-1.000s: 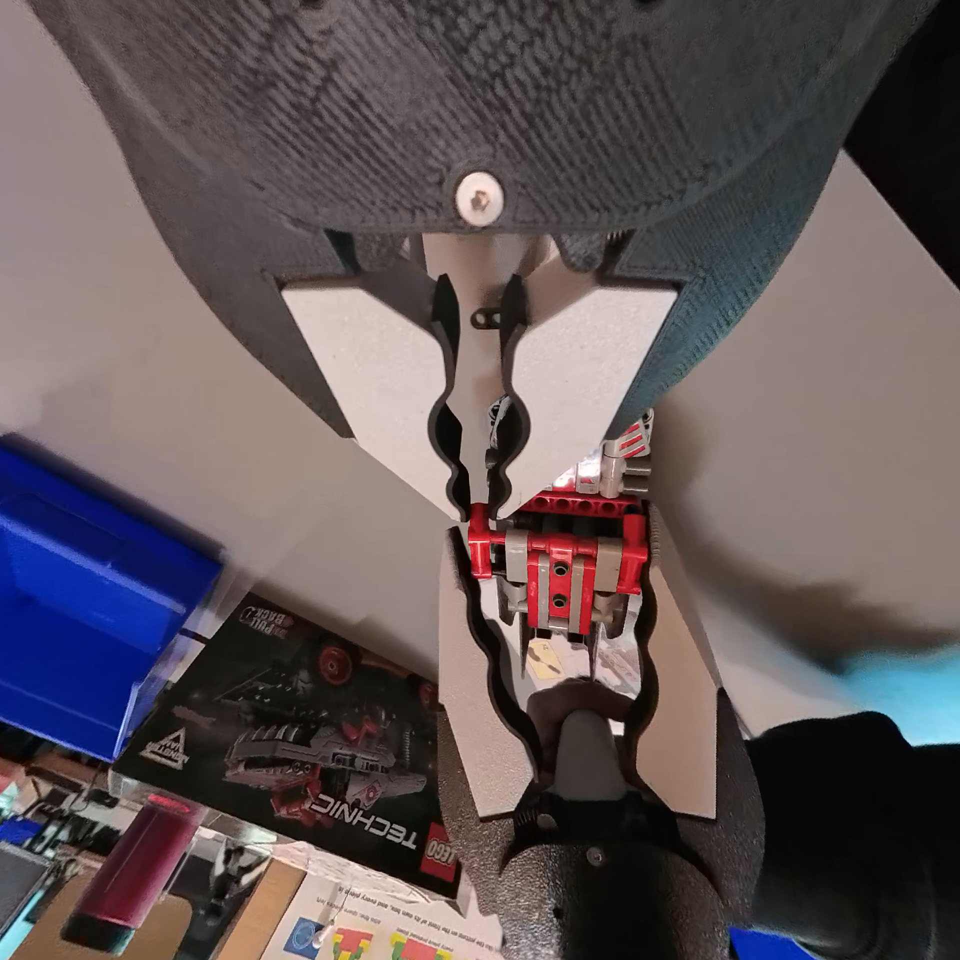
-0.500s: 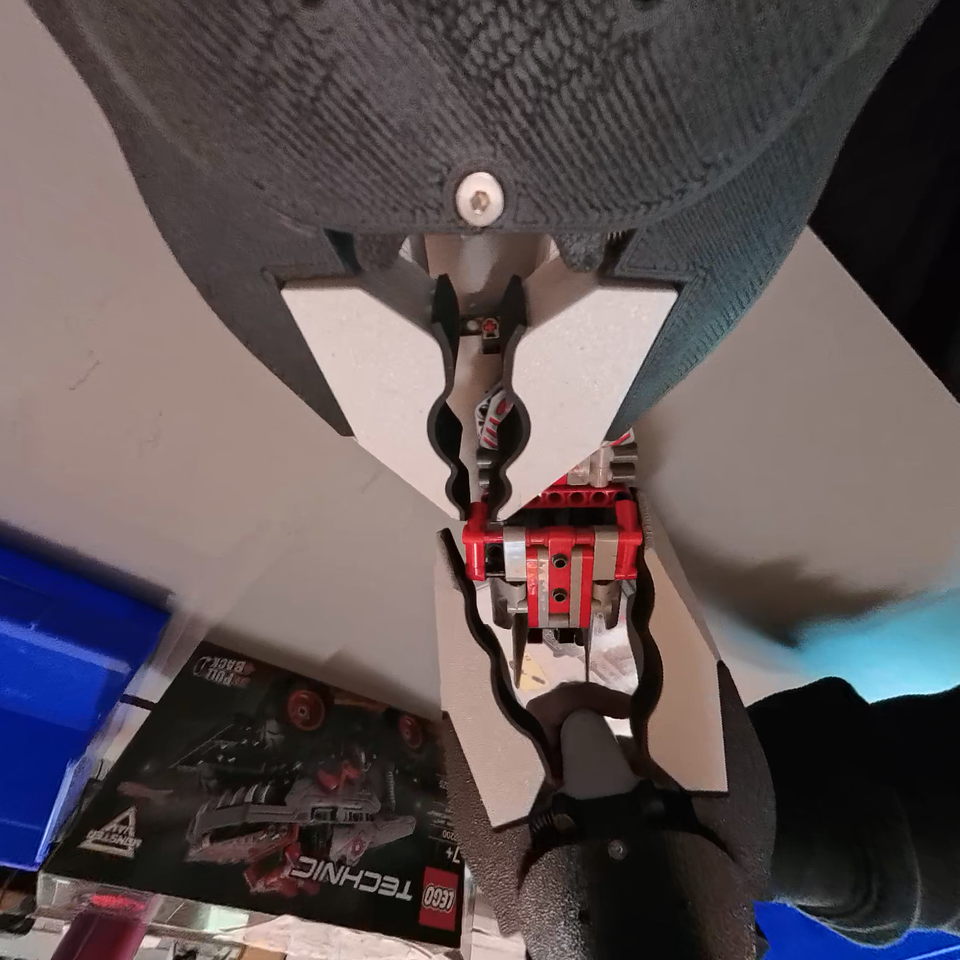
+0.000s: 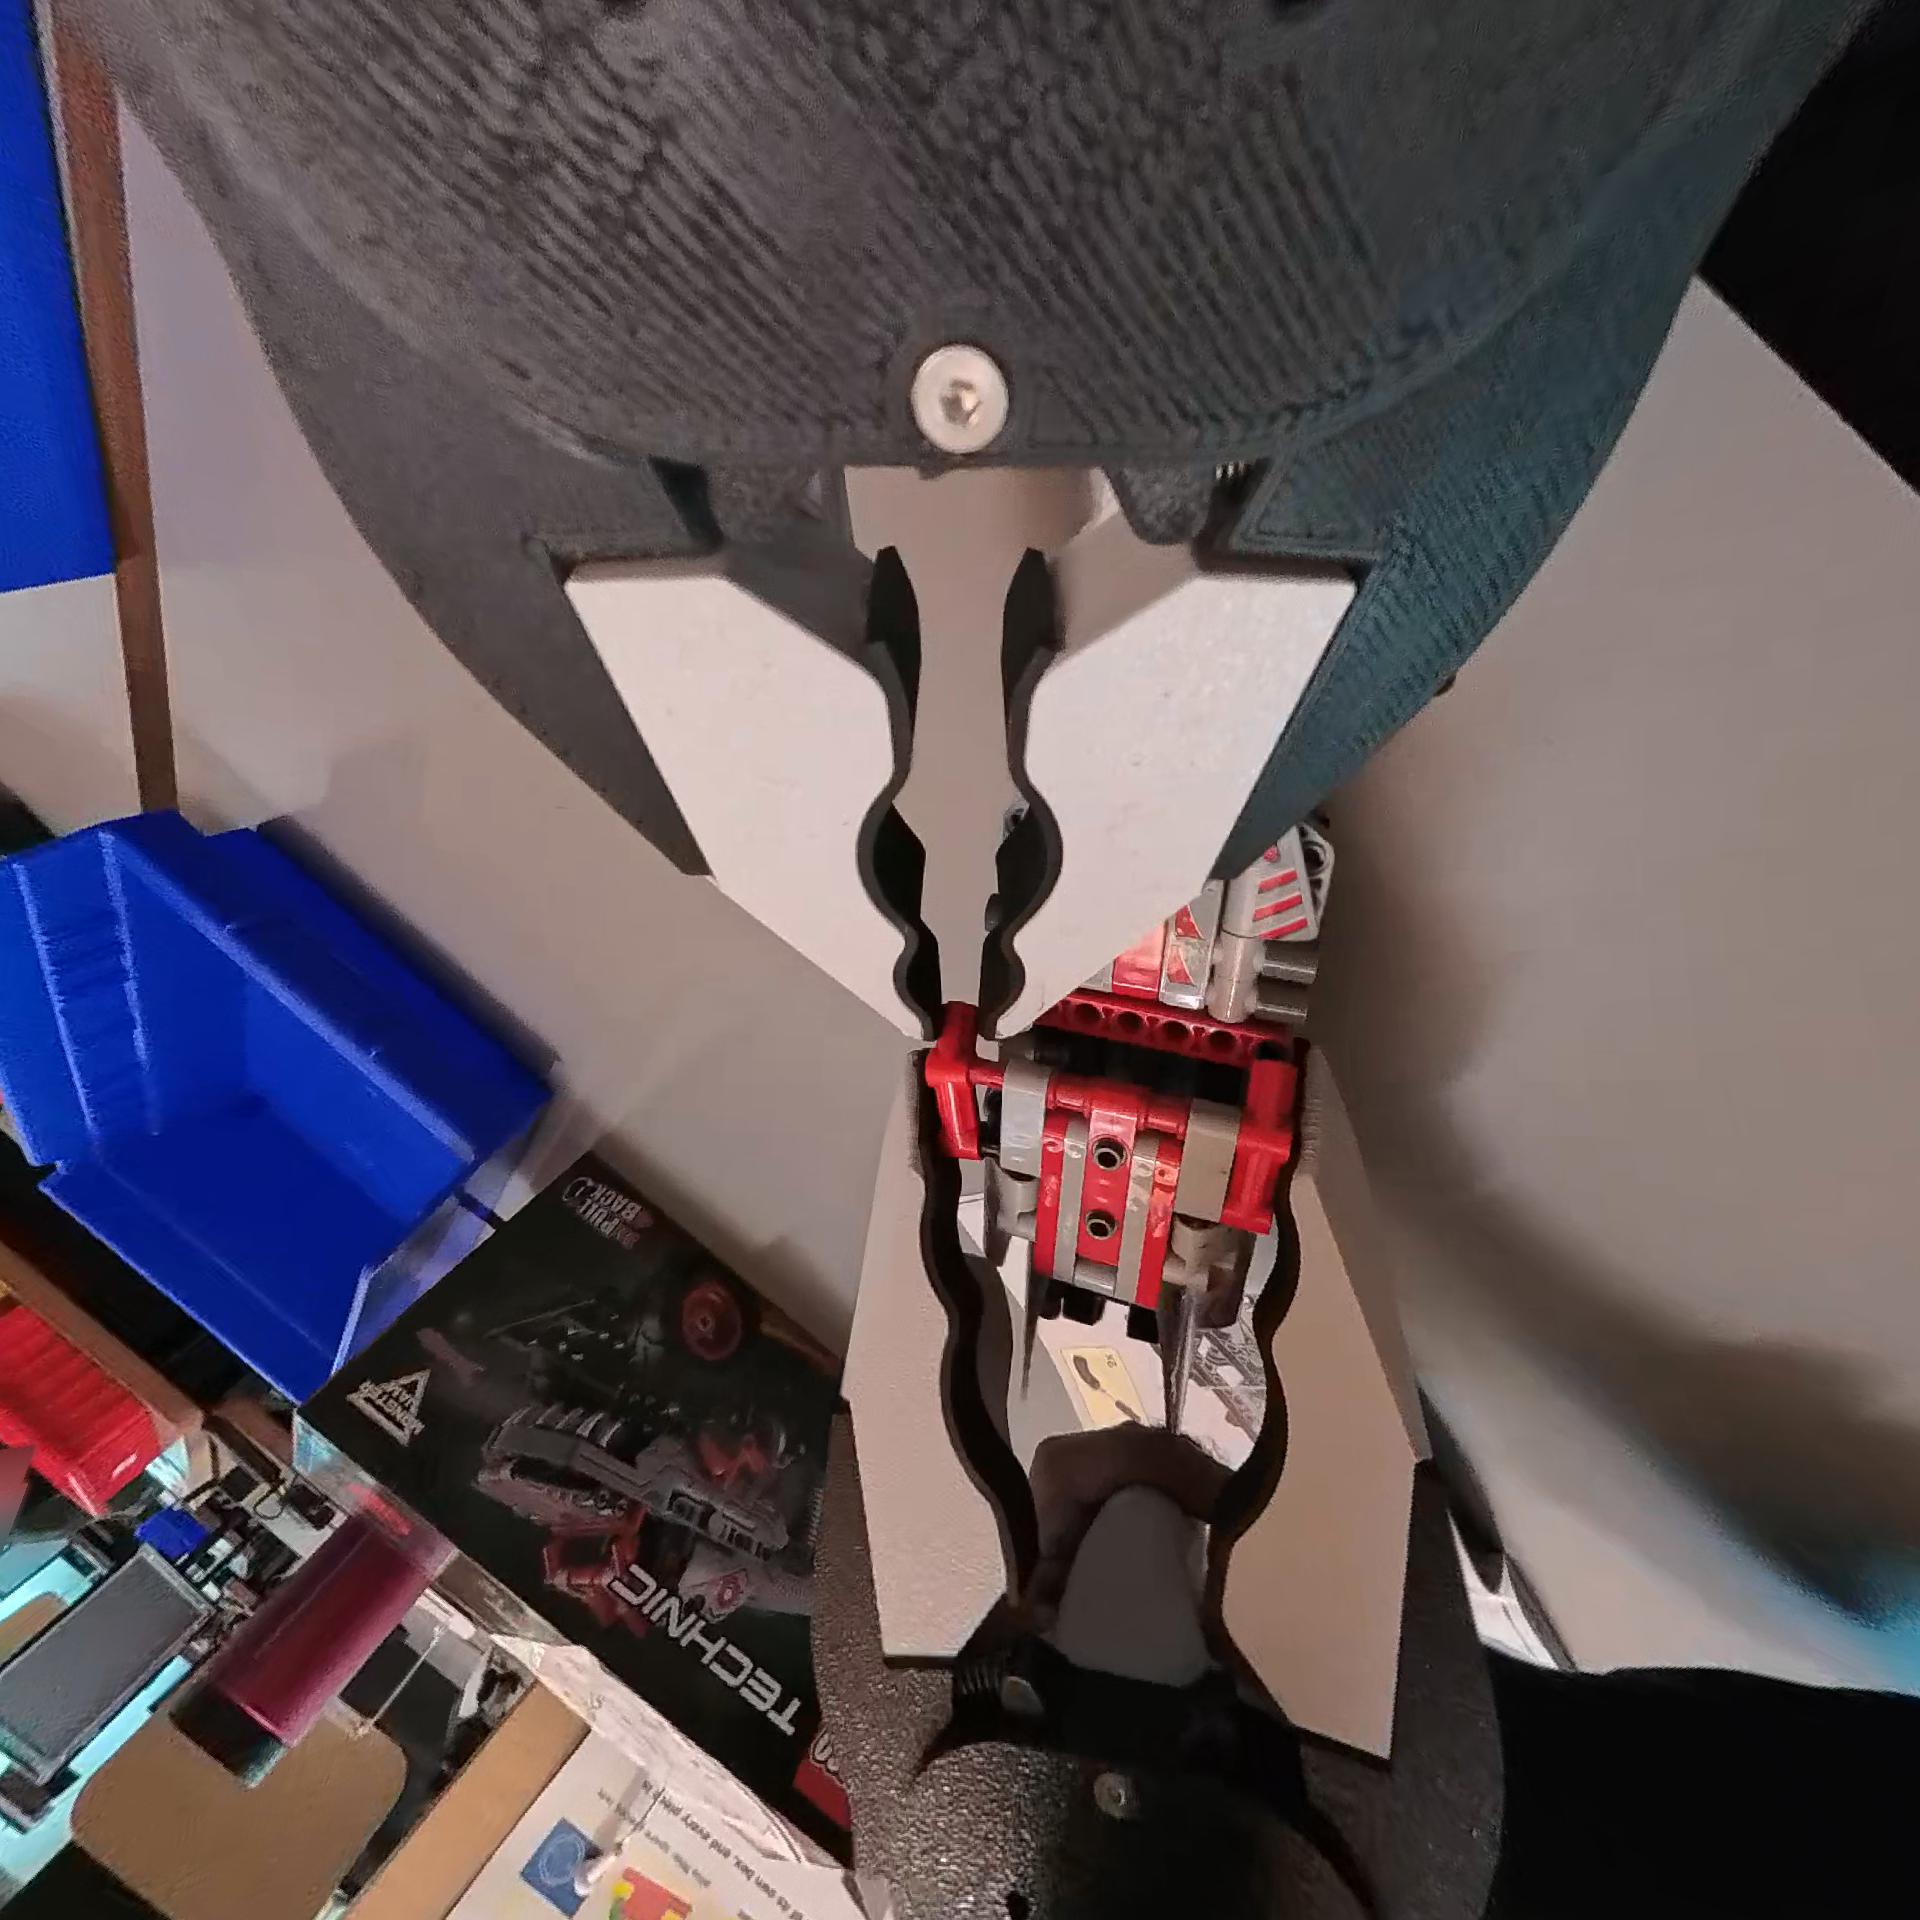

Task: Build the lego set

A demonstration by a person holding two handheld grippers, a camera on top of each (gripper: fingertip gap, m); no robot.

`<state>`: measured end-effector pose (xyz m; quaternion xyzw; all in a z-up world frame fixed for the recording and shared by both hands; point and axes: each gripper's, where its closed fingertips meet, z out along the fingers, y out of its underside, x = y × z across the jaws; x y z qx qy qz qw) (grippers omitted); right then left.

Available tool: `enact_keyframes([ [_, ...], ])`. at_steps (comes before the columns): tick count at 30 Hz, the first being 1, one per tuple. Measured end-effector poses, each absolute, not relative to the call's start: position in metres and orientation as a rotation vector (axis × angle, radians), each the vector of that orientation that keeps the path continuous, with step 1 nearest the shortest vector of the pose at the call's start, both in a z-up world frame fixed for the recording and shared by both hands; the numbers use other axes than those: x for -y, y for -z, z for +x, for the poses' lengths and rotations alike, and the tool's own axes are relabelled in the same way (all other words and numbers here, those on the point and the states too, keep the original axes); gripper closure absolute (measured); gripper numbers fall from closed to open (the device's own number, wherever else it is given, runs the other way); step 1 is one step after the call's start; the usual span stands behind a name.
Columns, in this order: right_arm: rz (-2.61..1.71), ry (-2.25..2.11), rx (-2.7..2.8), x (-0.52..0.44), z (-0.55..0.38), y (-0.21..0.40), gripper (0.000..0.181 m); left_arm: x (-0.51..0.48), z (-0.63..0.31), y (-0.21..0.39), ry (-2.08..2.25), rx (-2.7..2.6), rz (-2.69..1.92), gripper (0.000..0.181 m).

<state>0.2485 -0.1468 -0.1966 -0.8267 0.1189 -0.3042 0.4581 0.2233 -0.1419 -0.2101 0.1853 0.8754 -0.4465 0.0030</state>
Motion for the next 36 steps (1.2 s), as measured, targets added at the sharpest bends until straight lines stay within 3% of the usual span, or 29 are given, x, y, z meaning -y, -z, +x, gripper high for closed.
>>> enact_keyframes([
  [8,-1.977,0.611,-0.372,0.148,0.247,0.198,0.175,0.142,0.222,0.211,1.403,-2.773,0.607,0.114],
  [13,-1.777,0.373,-0.501,0.148,0.246,0.188,0.145,0.142,0.223,0.211,1.403,-2.78,0.602,0.114],
  [17,-1.806,0.369,-0.456,0.143,0.24,0.188,0.159,0.142,0.224,0.211,1.403,-2.778,0.613,0.114],
  [22,-1.796,0.38,-0.48,0.146,0.244,0.187,0.146,0.142,0.222,0.211,1.409,-2.768,0.642,0.114],
  [26,-1.778,0.305,-0.44,0.141,0.237,0.188,0.157,0.141,0.221,0.211,1.408,-2.769,0.656,0.114],
  [32,-1.731,0.253,-0.447,0.143,0.238,0.191,0.15,0.141,0.219,0.211,1.416,-2.768,0.687,0.114],
  [36,-1.727,0.235,-0.43,0.14,0.234,0.191,0.157,0.14,0.219,0.211,1.416,-2.769,0.687,0.114],
])
